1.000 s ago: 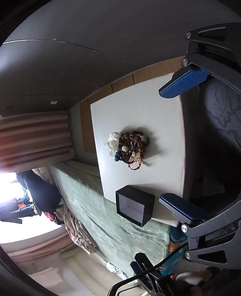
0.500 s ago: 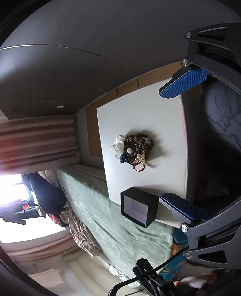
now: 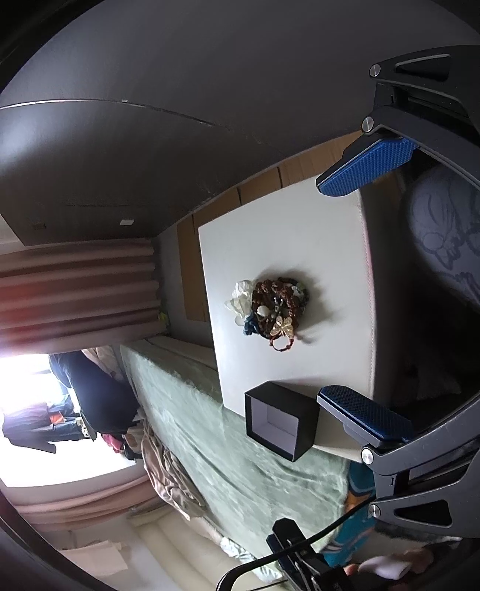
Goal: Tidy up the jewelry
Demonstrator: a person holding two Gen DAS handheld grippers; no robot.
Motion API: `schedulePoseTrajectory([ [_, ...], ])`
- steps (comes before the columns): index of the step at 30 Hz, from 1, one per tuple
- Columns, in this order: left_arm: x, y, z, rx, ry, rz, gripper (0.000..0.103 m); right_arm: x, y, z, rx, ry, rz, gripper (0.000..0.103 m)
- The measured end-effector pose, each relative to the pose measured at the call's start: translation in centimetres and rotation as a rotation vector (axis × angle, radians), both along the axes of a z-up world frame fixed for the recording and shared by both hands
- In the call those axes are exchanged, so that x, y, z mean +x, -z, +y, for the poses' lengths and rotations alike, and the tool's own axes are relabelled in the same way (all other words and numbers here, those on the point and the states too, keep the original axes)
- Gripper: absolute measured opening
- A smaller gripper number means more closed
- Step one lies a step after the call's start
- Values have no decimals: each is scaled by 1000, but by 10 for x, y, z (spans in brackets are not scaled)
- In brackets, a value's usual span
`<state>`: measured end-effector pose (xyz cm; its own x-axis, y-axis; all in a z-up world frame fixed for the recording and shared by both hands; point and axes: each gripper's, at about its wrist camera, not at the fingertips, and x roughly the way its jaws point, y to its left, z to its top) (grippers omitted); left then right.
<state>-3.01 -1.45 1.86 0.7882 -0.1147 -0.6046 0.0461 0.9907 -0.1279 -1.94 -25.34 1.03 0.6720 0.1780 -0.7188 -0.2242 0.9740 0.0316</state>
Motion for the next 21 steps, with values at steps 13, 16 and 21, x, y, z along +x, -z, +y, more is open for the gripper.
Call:
schedulePoseTrajectory([
  [13, 5, 0, -5, 8, 31, -8, 93, -3, -1, -4, -12, 23, -12, 103],
  [16, 6, -1, -7, 12, 35, -8, 93, -4, -2, -4, -13, 23, -14, 103],
  [21, 5, 0, -8, 12, 36, -10, 93, -5, -5, -3, -18, 25, -21, 103],
])
